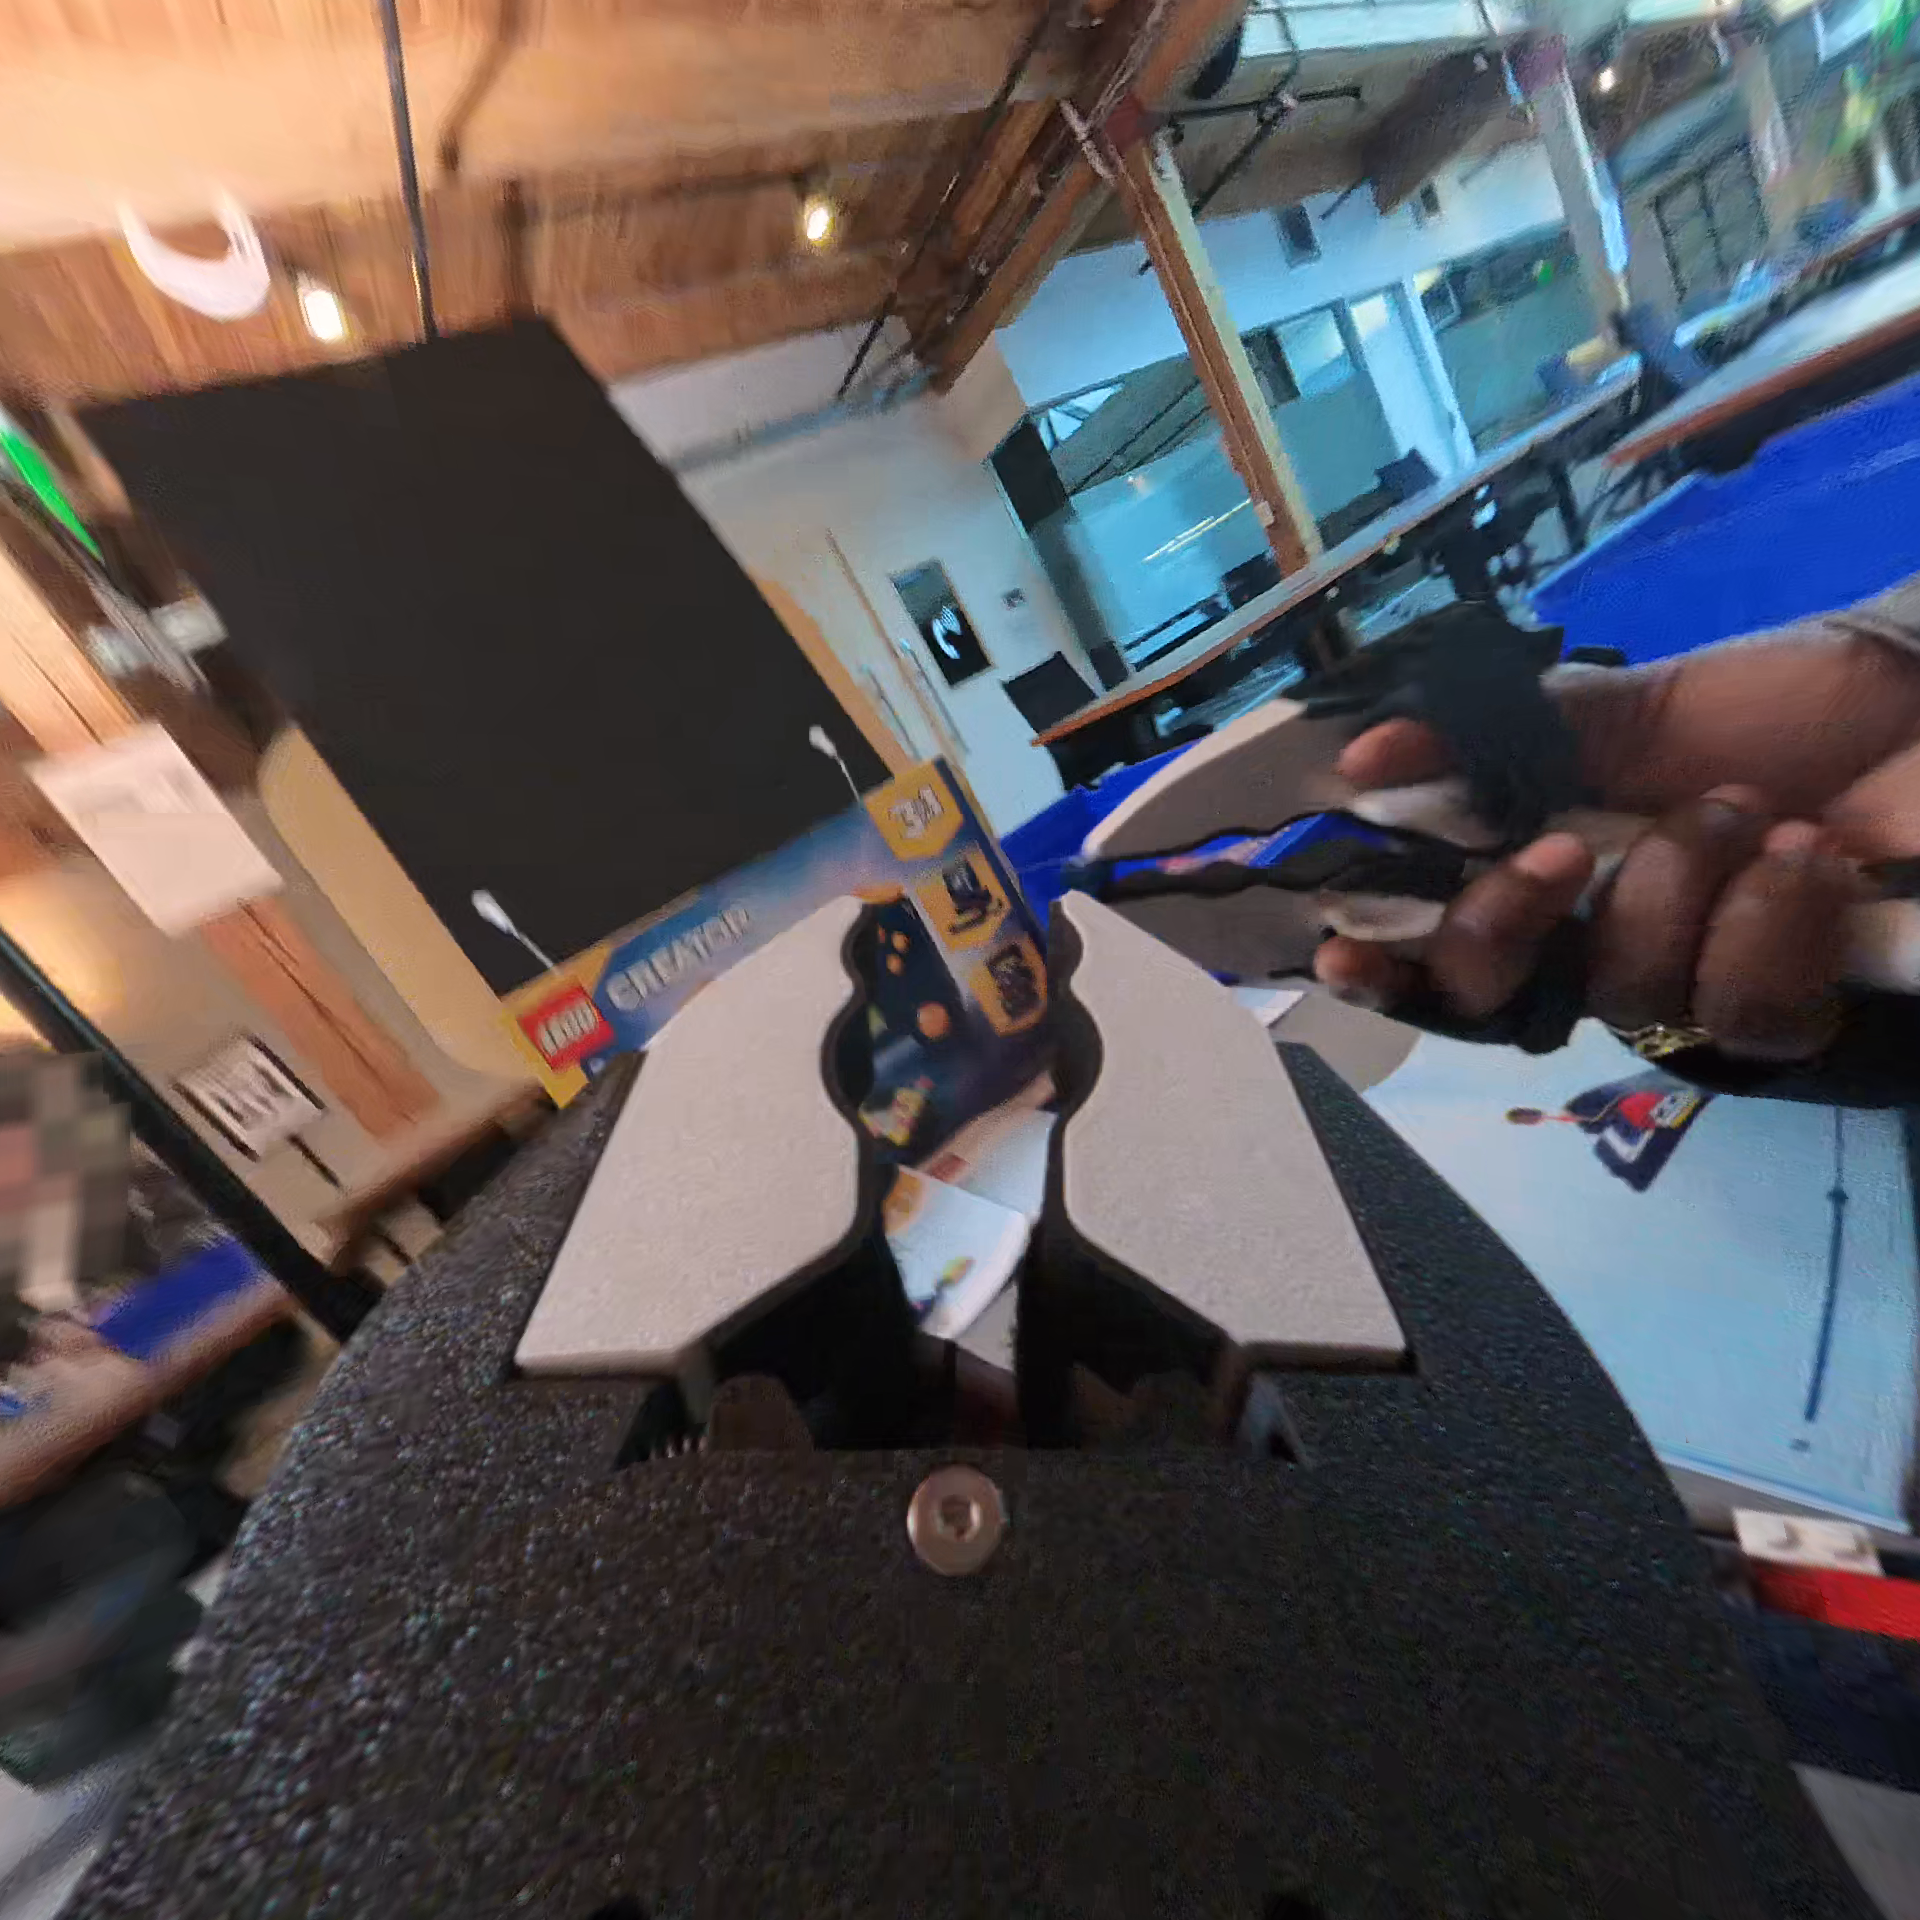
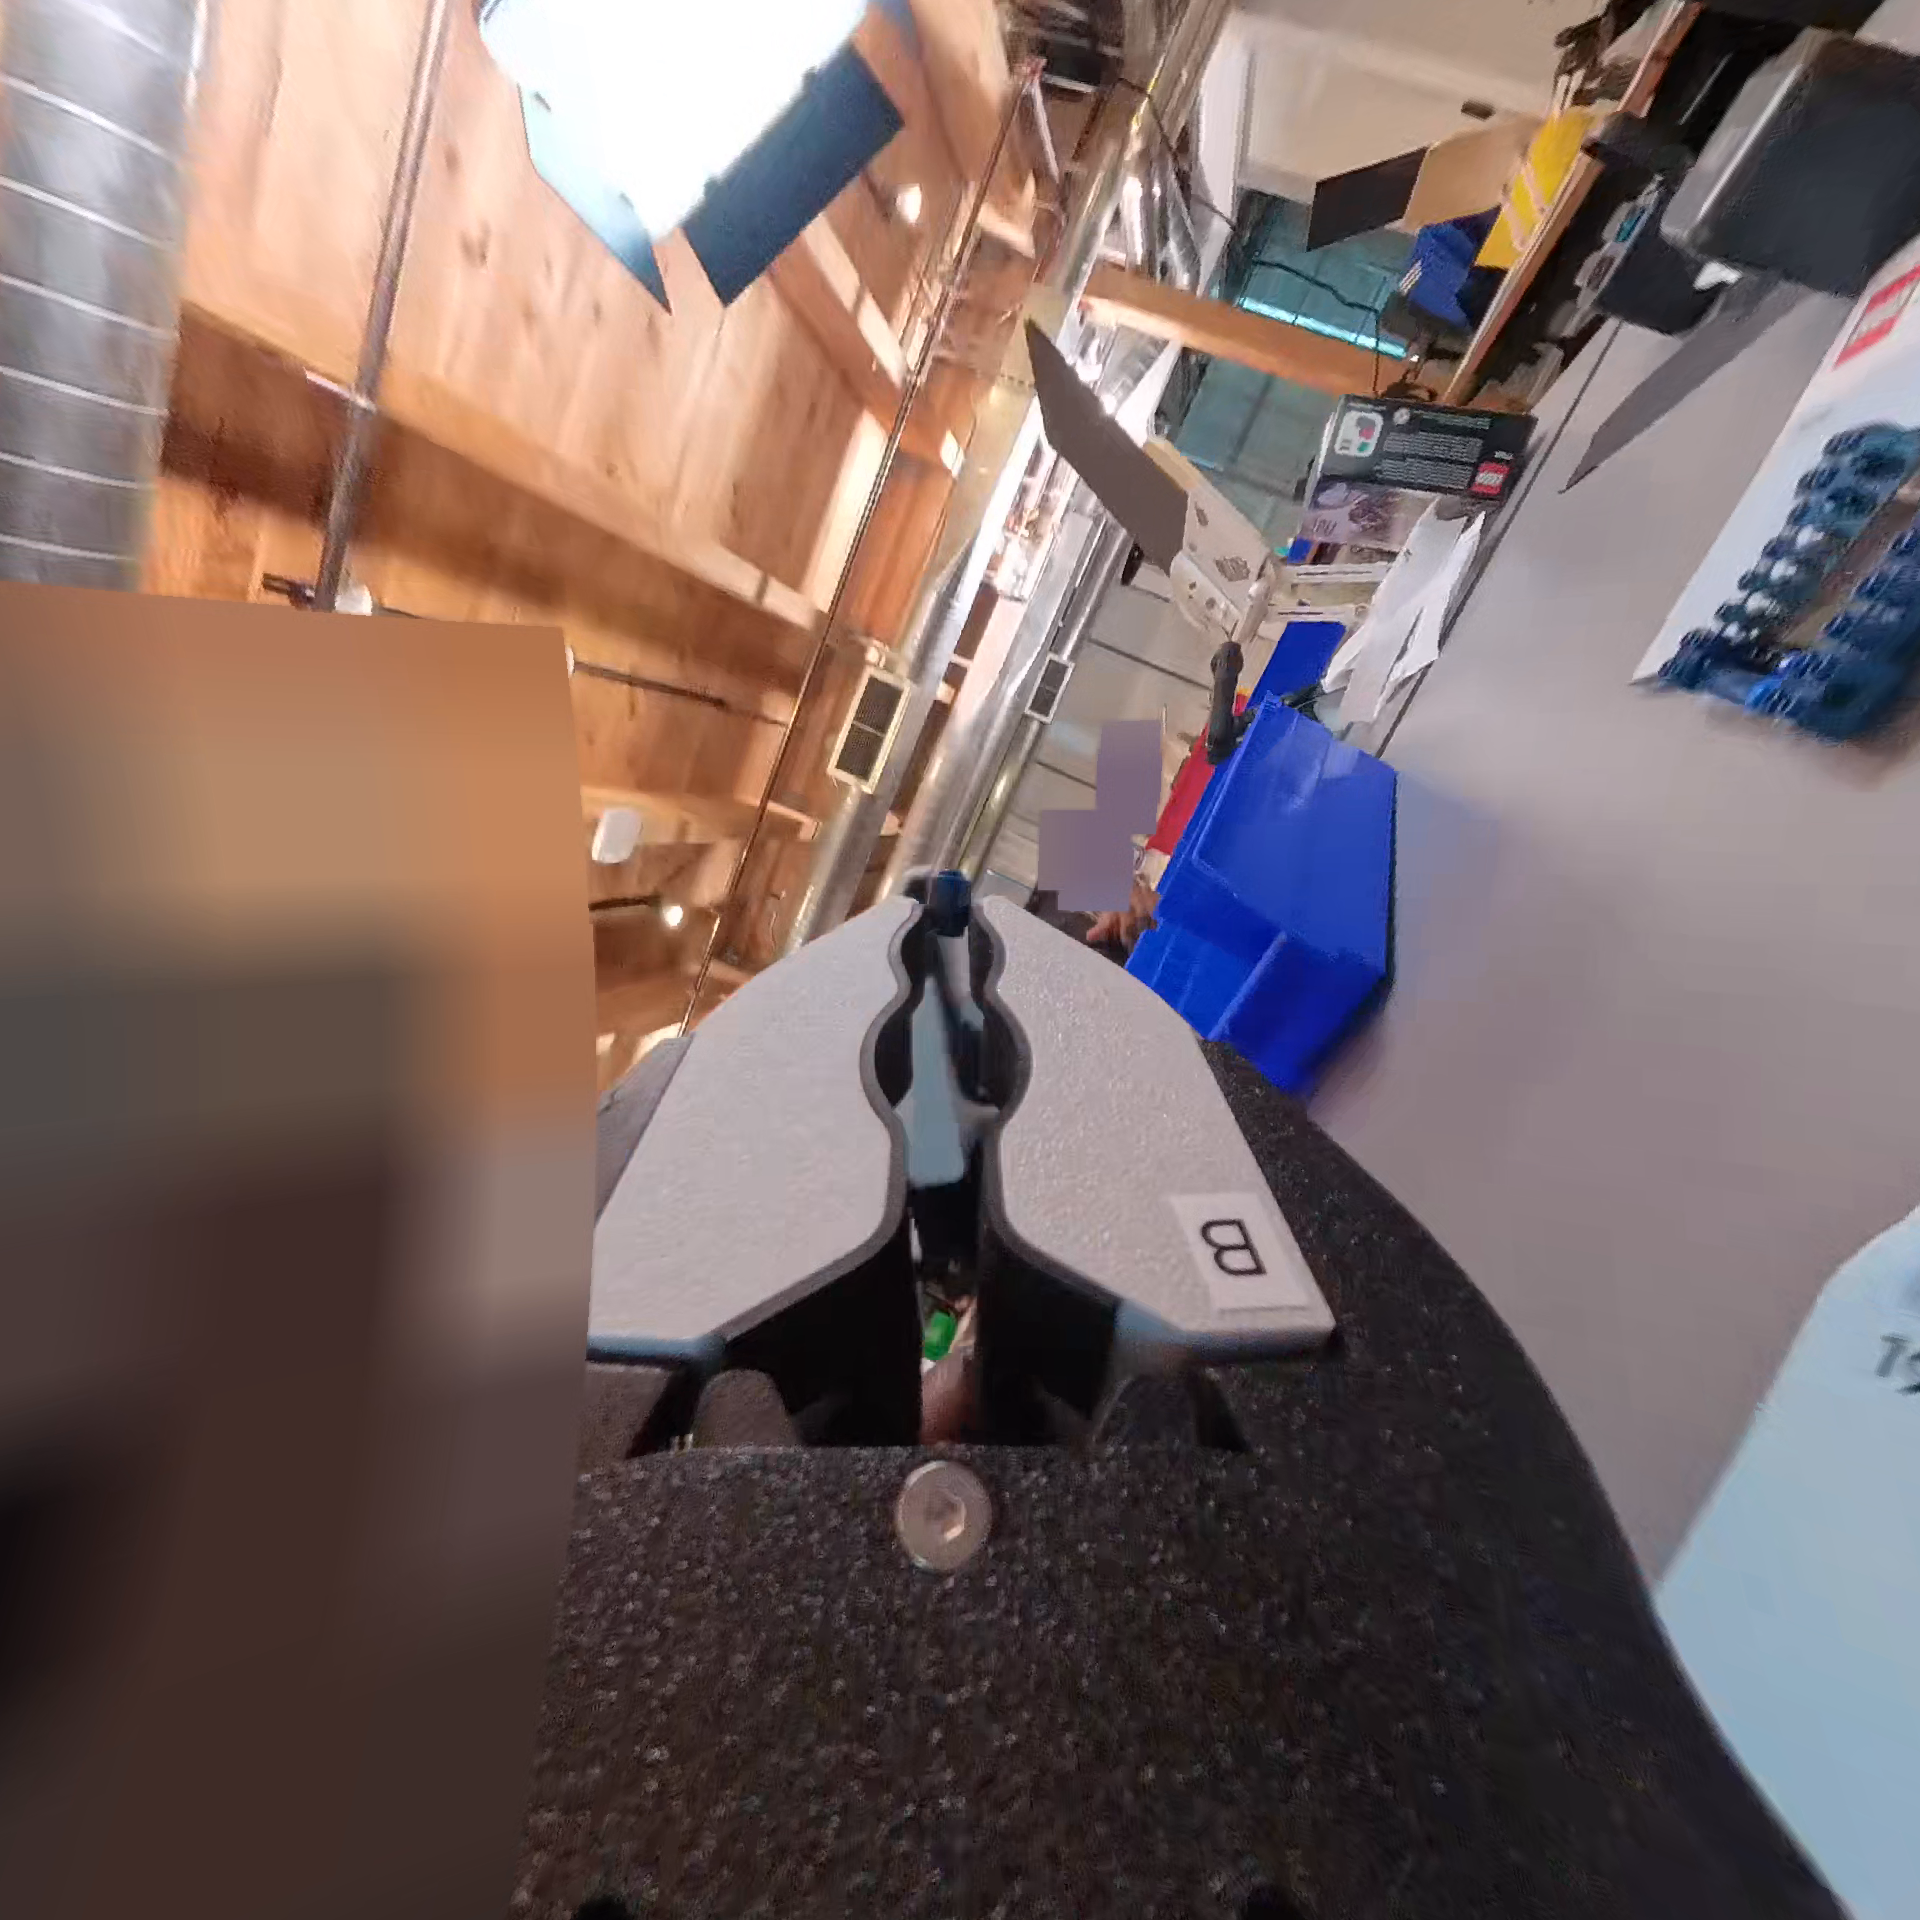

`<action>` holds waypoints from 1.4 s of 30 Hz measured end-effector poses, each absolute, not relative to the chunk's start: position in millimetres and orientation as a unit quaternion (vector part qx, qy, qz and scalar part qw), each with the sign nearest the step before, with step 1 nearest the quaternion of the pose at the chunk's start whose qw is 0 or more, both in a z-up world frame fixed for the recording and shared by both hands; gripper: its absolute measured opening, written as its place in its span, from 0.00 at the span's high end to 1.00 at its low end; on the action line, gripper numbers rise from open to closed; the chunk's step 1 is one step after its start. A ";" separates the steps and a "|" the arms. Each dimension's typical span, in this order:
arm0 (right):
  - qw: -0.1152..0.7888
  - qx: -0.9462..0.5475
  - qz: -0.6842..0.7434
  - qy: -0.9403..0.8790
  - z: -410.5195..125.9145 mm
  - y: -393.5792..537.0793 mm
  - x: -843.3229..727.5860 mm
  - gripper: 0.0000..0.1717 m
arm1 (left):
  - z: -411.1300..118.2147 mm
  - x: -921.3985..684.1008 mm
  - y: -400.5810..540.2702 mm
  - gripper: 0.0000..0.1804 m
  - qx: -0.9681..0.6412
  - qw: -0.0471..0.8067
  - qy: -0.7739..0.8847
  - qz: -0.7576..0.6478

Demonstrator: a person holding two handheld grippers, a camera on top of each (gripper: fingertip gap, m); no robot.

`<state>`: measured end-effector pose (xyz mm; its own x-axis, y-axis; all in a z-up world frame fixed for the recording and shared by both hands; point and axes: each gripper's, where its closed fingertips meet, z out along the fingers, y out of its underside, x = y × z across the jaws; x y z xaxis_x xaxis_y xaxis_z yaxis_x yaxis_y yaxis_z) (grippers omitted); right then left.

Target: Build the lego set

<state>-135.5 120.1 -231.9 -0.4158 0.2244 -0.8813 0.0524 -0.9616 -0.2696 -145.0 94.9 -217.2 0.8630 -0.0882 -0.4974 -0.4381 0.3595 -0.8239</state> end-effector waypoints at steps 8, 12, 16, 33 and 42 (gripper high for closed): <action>0.015 -0.532 0.844 -0.067 -227.2 92.3 -142.9 0.96 | -226.3 -125.0 97.0 0.88 -0.569 0.757 0.279 0.161; 0.025 -0.536 0.841 -0.064 -229.2 92.9 -143.2 0.96 | -229.5 -121.8 97.3 0.91 -0.575 0.746 0.291 0.171; 0.041 -0.540 0.837 -0.077 -230.6 93.4 -143.1 0.96 | -231.1 -121.3 98.8 0.91 -0.586 0.741 0.288 0.154; 0.110 -0.517 0.829 -0.182 -224.6 84.7 -142.1 0.96 | -223.7 -123.4 92.3 0.94 -0.594 0.763 0.253 0.035; 0.098 -0.494 0.826 -0.254 -212.3 70.8 -138.1 0.96 | -212.1 -118.3 79.5 0.94 -0.545 0.786 0.291 -0.022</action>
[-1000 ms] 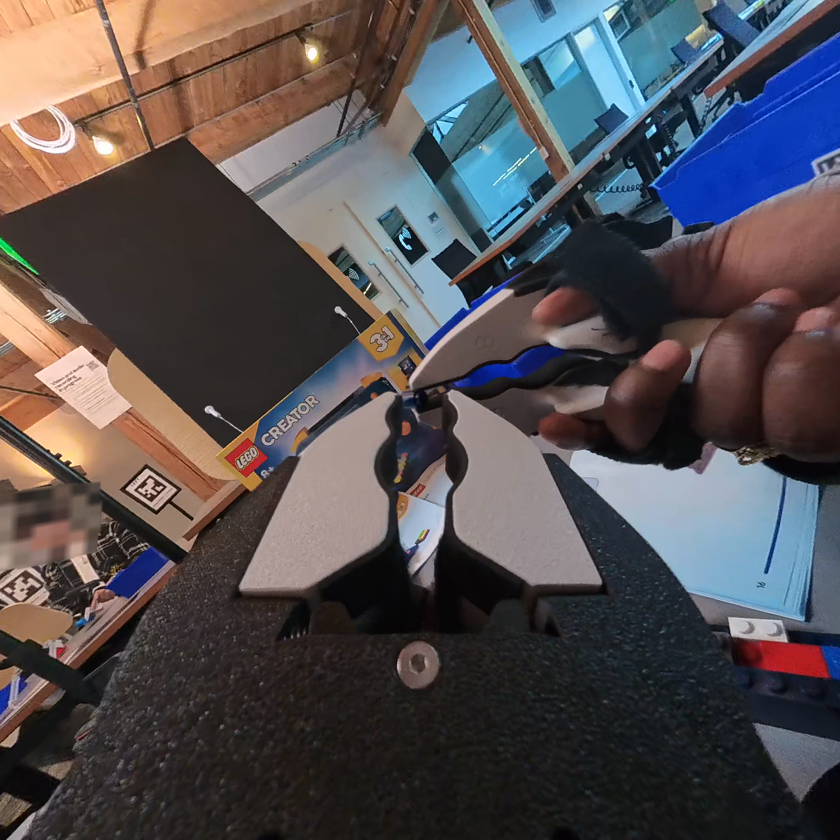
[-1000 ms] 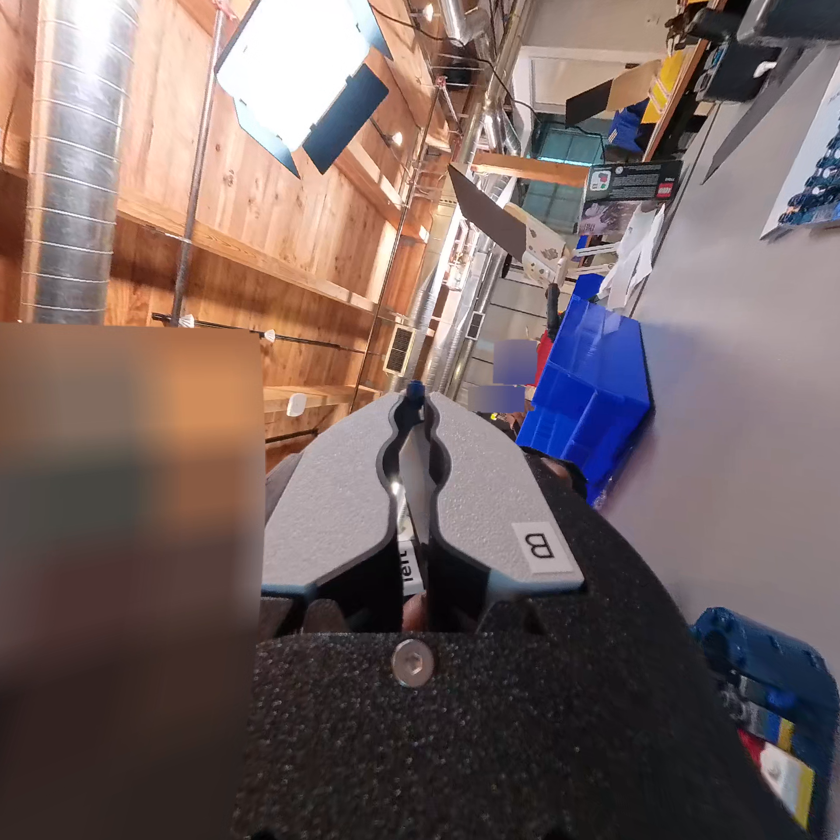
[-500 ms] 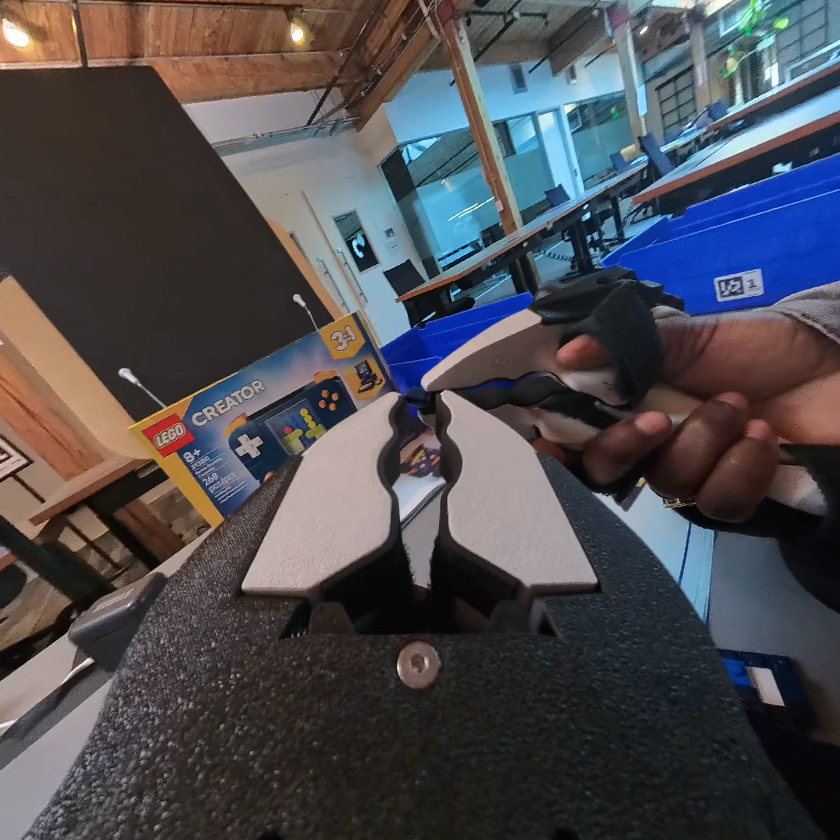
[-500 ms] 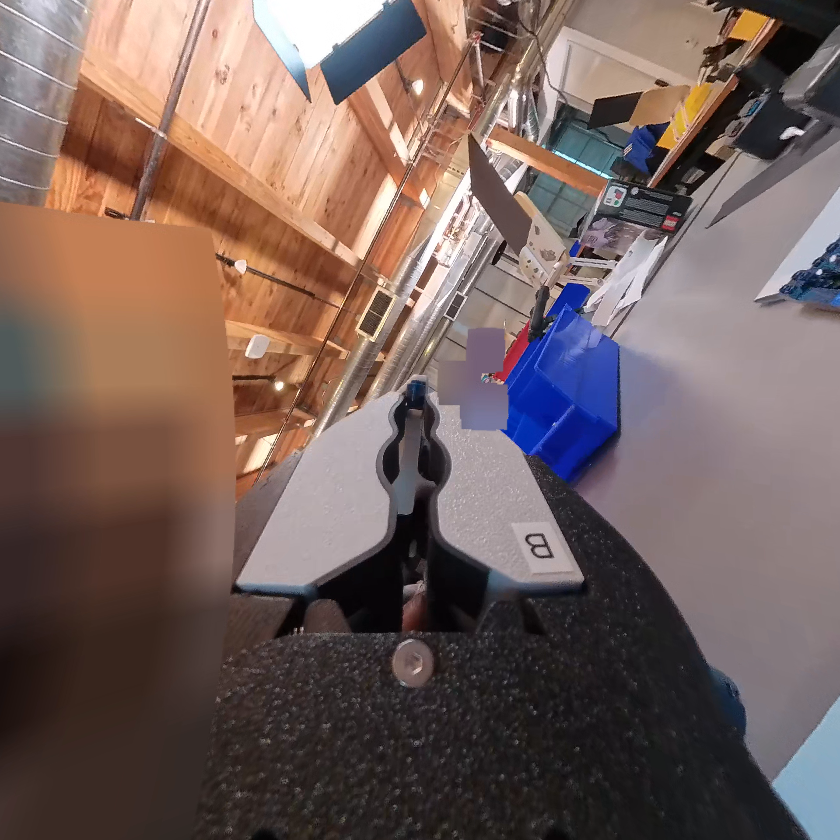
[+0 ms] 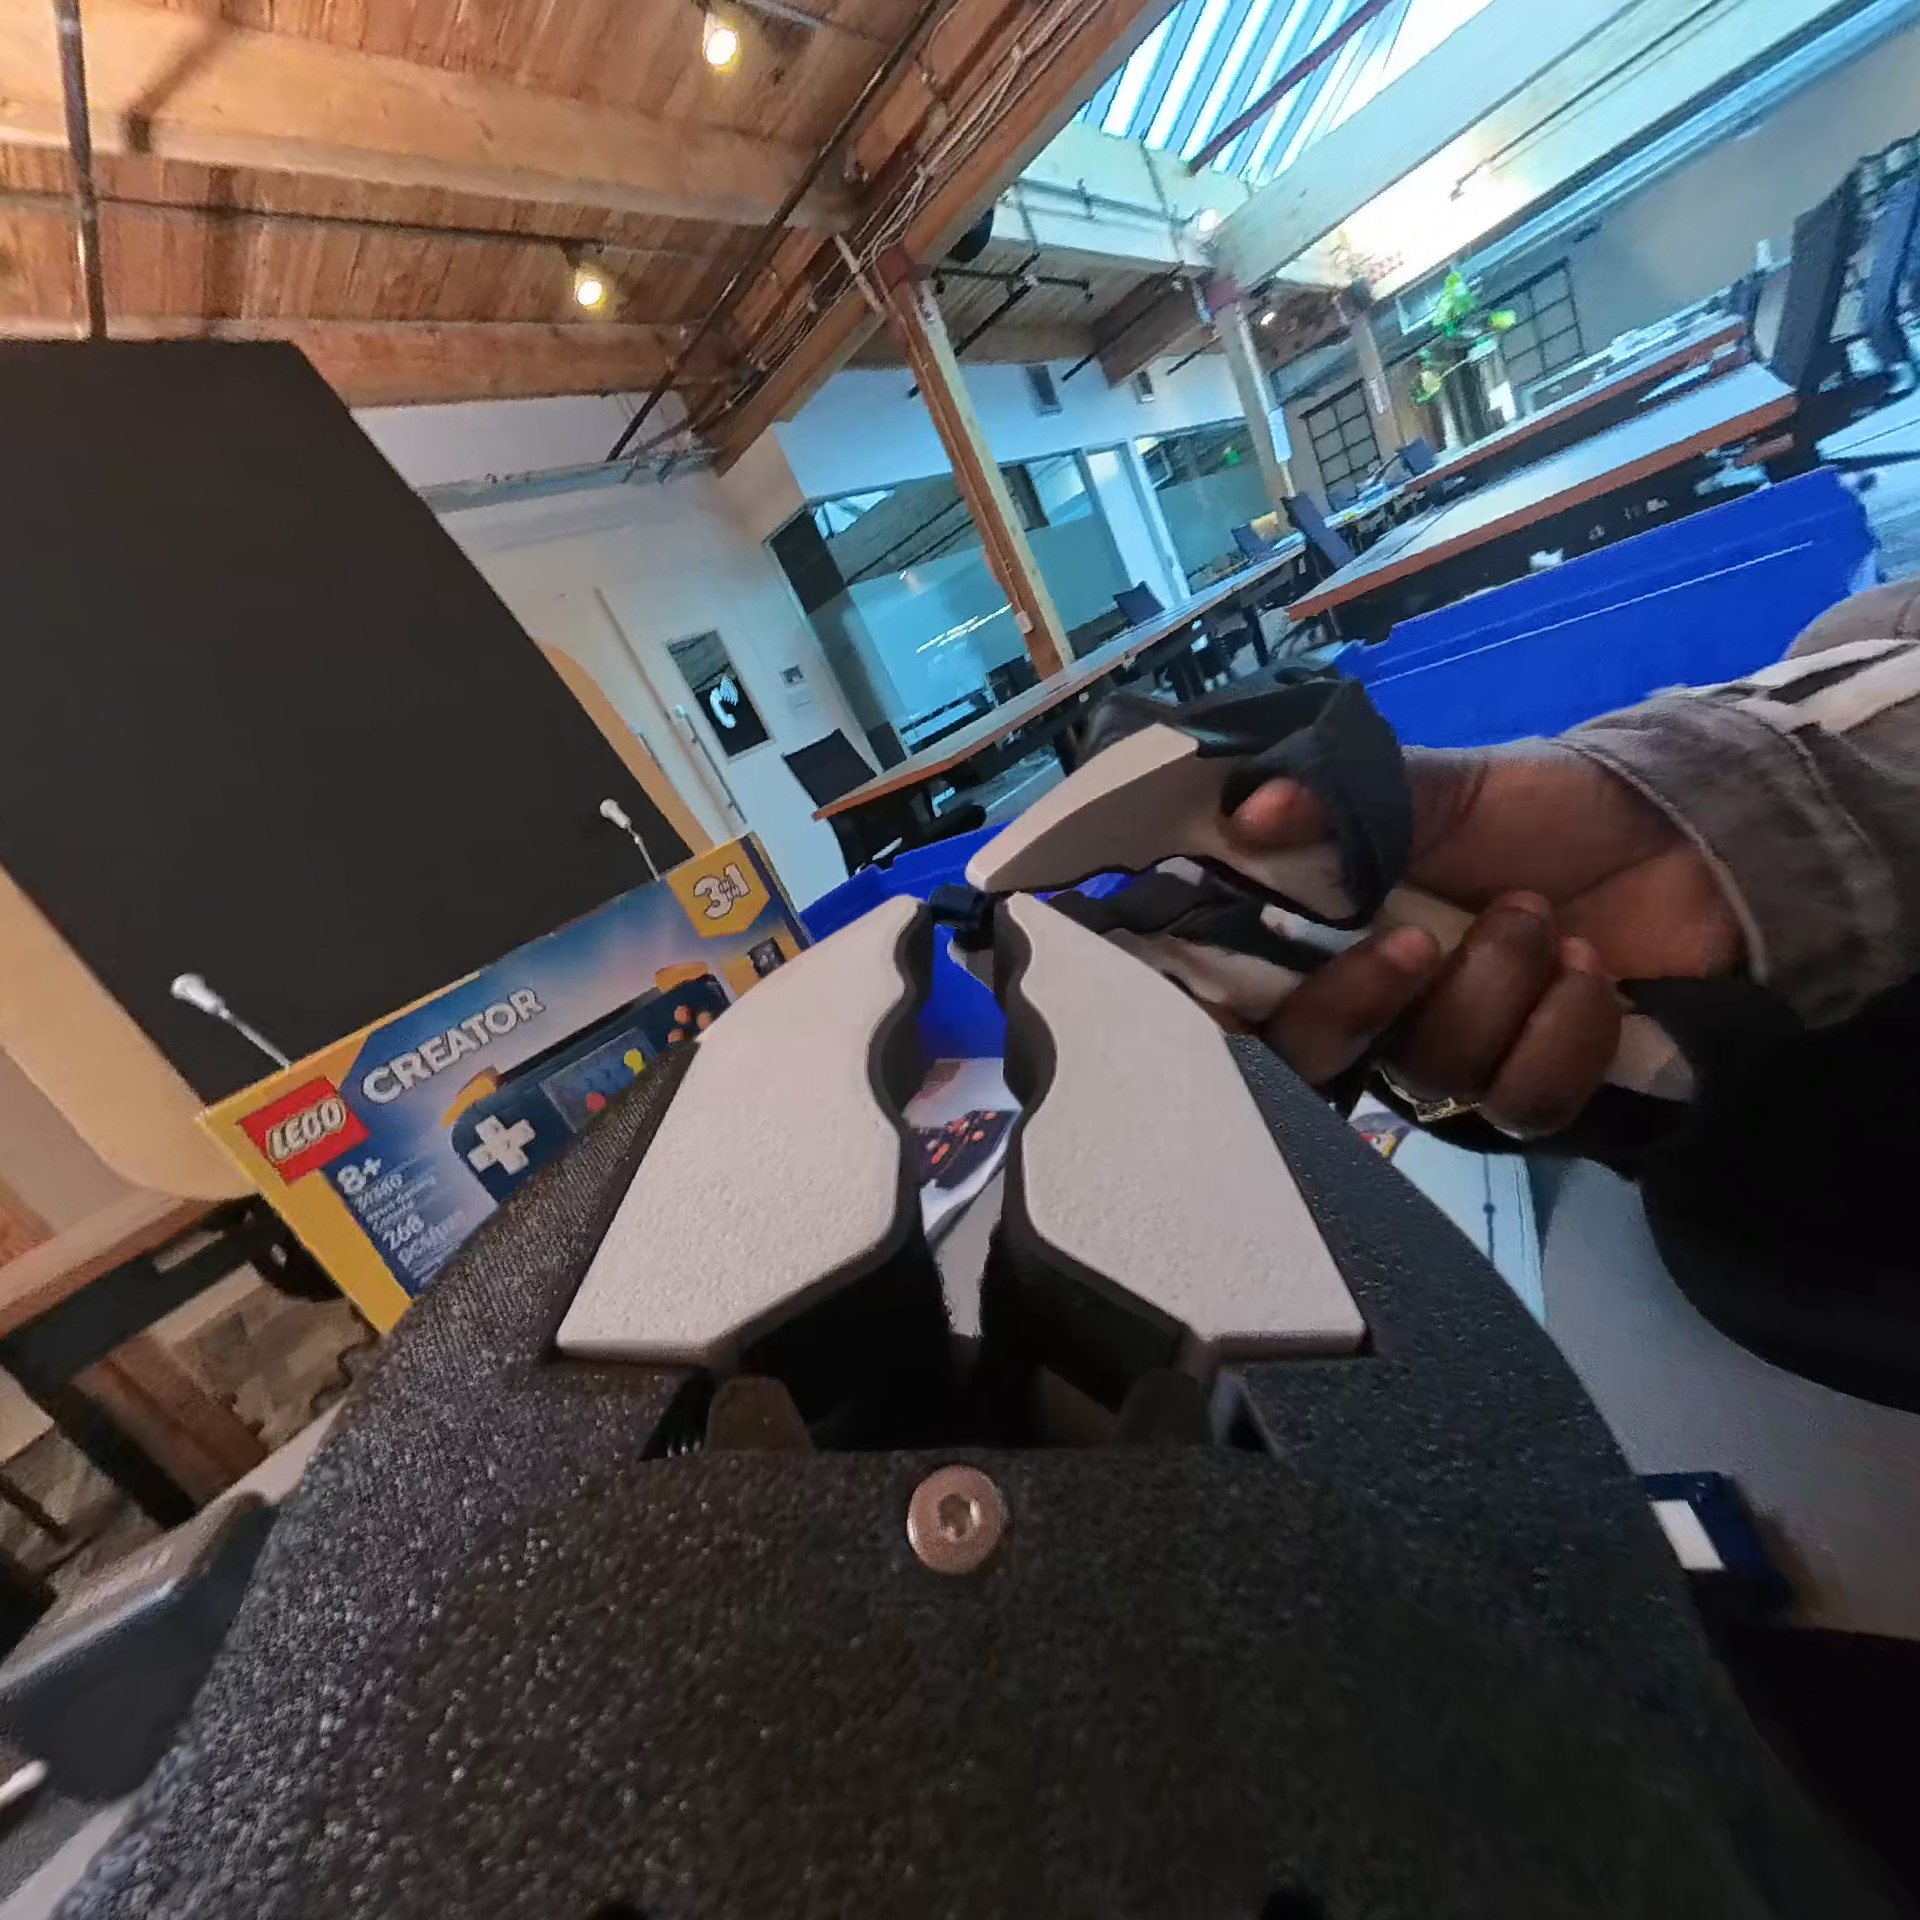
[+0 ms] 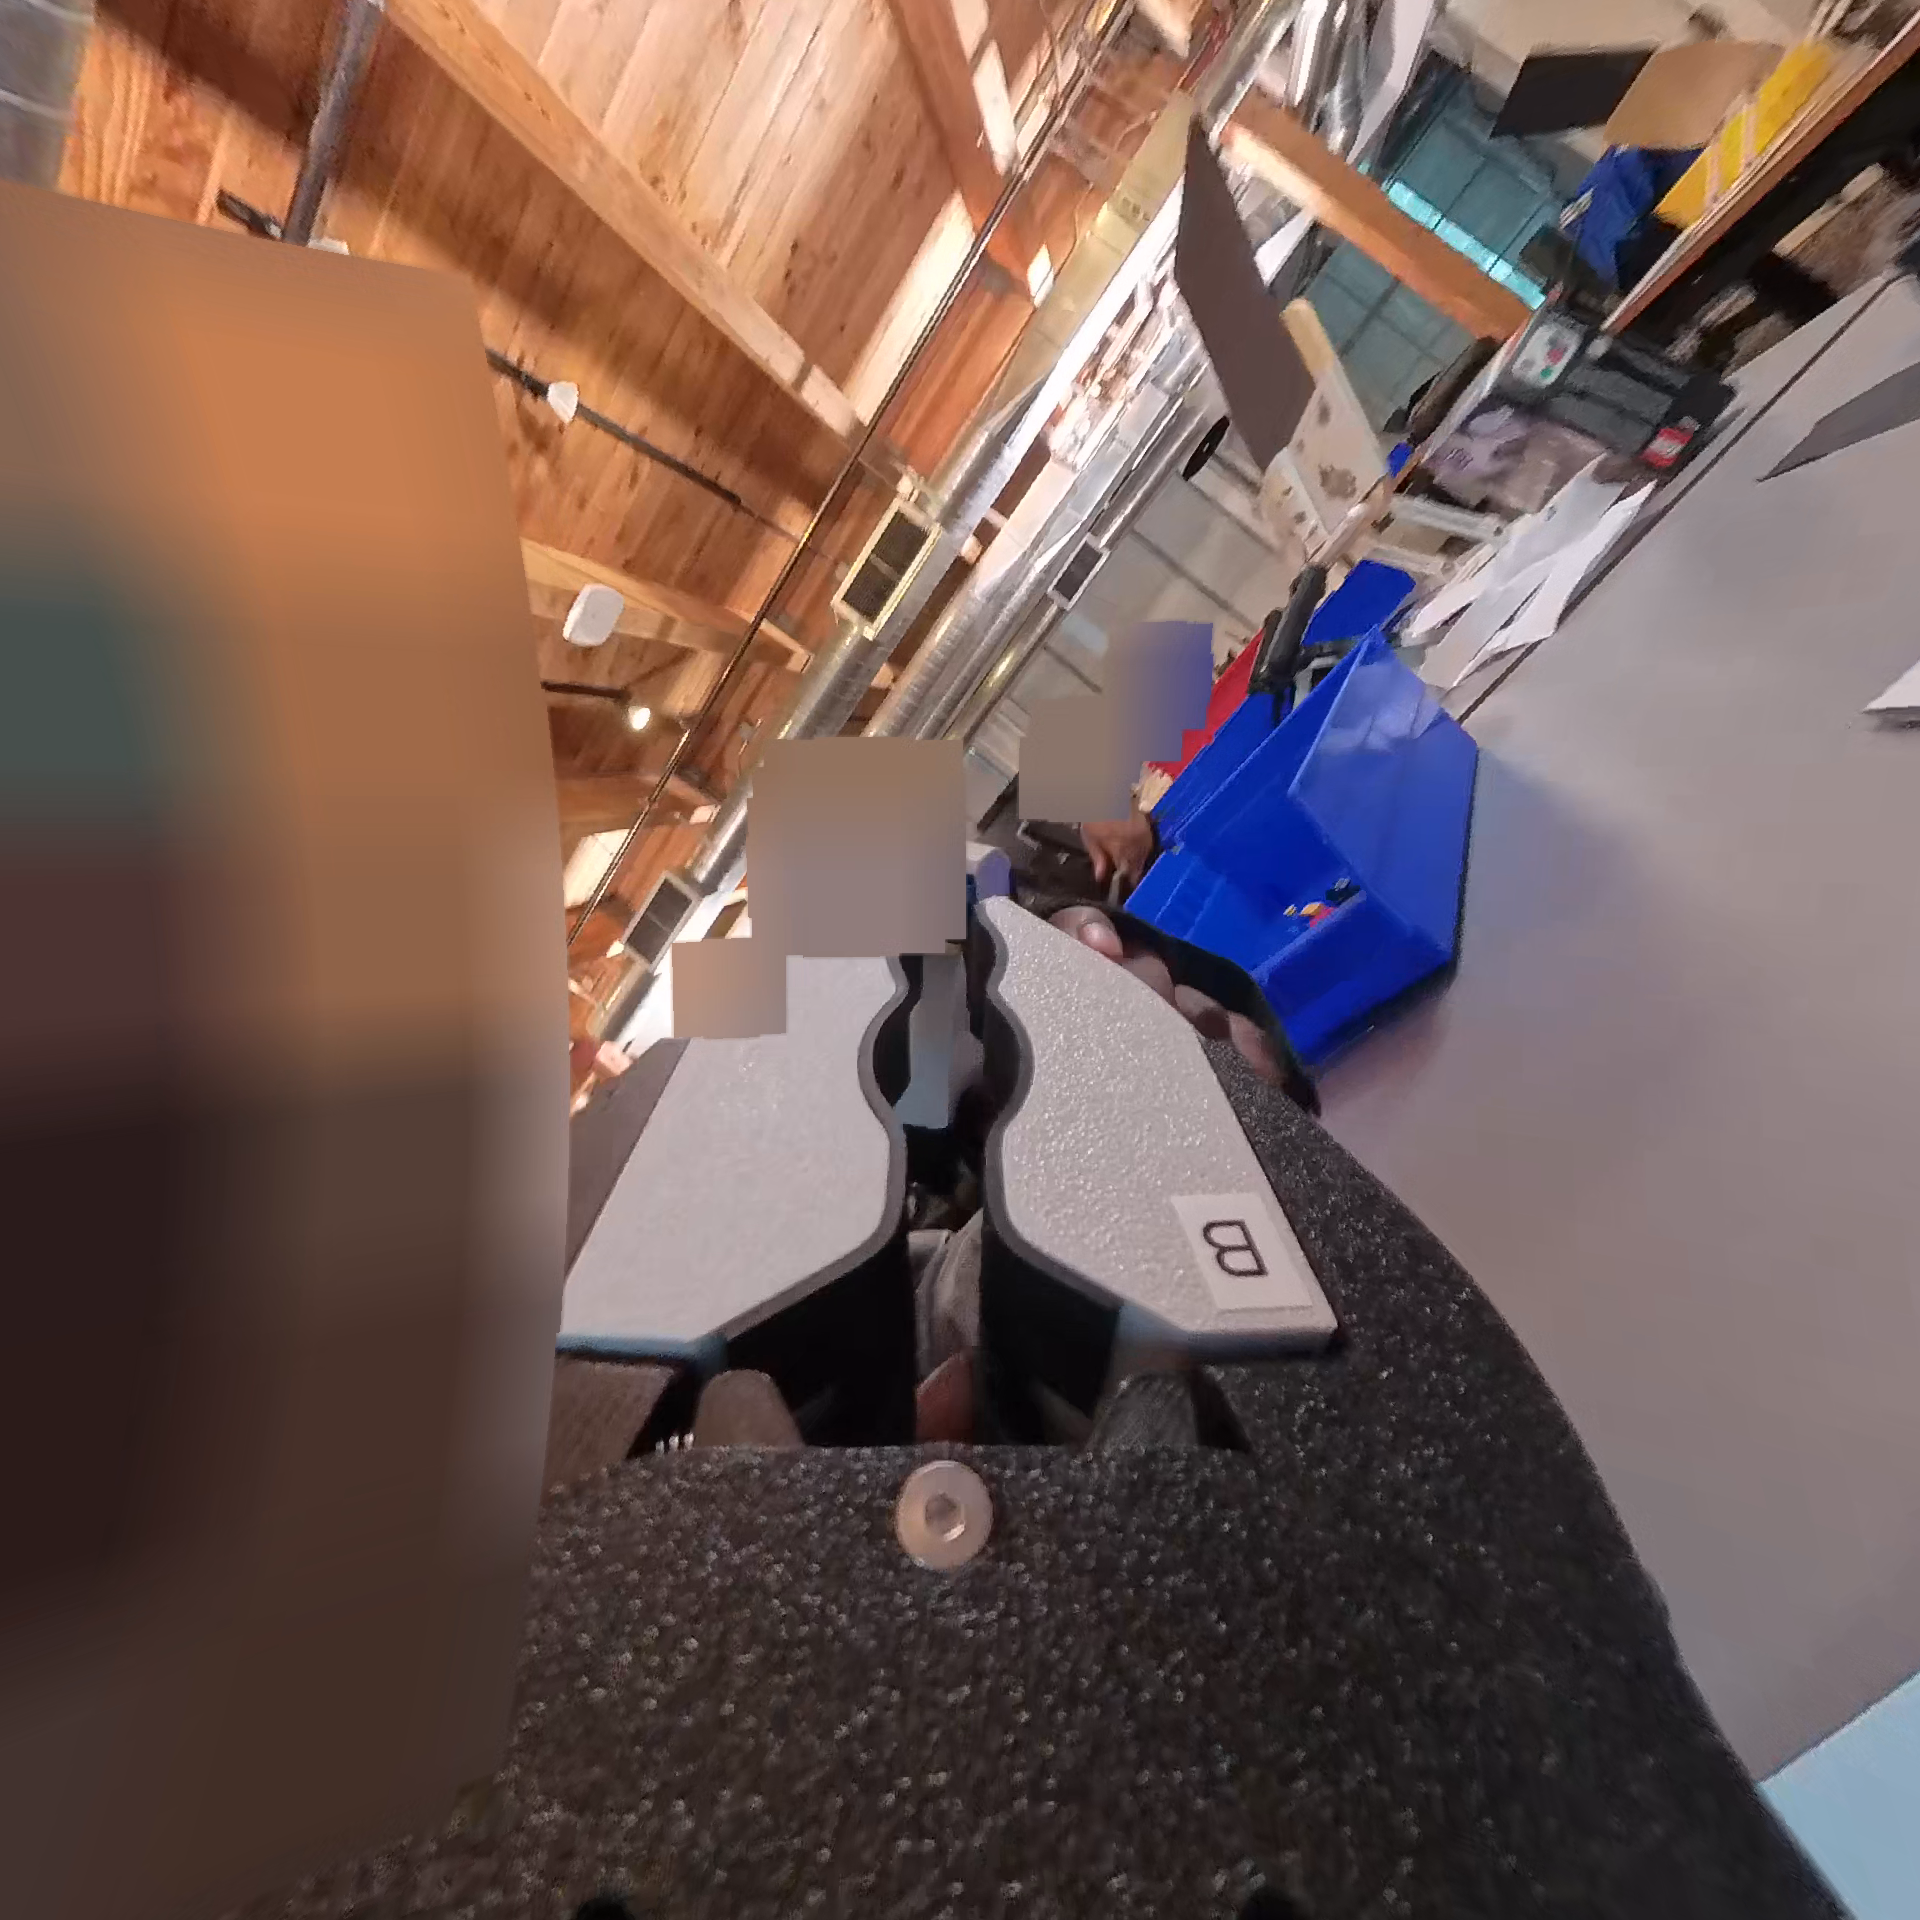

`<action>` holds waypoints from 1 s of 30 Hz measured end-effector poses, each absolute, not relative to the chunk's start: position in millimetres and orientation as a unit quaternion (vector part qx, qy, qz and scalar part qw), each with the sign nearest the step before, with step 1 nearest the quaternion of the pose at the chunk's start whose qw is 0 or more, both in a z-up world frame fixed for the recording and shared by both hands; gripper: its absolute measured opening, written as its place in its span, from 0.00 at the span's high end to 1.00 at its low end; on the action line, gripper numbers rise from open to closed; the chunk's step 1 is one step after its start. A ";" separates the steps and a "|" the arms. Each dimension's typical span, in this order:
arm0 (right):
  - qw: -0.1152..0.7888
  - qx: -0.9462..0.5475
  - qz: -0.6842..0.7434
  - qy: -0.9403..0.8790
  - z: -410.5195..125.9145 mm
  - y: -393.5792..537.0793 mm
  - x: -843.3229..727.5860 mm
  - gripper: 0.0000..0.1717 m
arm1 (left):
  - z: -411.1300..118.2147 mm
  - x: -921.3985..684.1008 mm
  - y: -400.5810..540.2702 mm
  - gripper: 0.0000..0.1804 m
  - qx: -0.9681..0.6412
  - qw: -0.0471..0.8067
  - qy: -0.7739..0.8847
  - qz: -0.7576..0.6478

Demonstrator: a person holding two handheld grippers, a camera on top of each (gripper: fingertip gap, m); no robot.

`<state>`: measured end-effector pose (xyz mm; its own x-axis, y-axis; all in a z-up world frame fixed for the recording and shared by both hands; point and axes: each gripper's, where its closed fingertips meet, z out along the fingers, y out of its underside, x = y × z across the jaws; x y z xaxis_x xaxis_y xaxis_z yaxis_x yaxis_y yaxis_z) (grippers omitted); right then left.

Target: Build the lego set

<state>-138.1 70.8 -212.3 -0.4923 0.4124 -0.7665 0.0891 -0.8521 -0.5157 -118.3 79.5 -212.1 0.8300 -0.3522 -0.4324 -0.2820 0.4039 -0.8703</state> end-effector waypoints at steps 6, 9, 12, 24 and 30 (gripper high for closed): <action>0.077 -0.481 0.816 -0.311 -207.8 68.8 -133.6 0.92 | -212.4 -105.8 71.7 0.94 -0.522 0.781 0.340 -0.049; 0.067 -0.484 0.795 -0.360 -211.3 64.8 -130.6 0.92 | -215.5 -100.8 71.2 0.94 -0.521 0.773 0.358 -0.046; 0.060 -0.490 0.776 -0.393 -215.1 62.5 -128.0 0.93 | -216.8 -100.8 70.9 0.94 -0.521 0.770 0.365 -0.043; 0.078 -0.506 0.823 -0.247 -213.5 85.6 -135.4 0.96 | -213.0 -113.8 80.5 0.93 -0.522 0.788 0.323 0.050; 0.078 -0.509 0.834 -0.199 -215.5 82.7 -139.0 0.96 | -214.9 -119.9 85.7 0.94 -0.538 0.780 0.305 0.092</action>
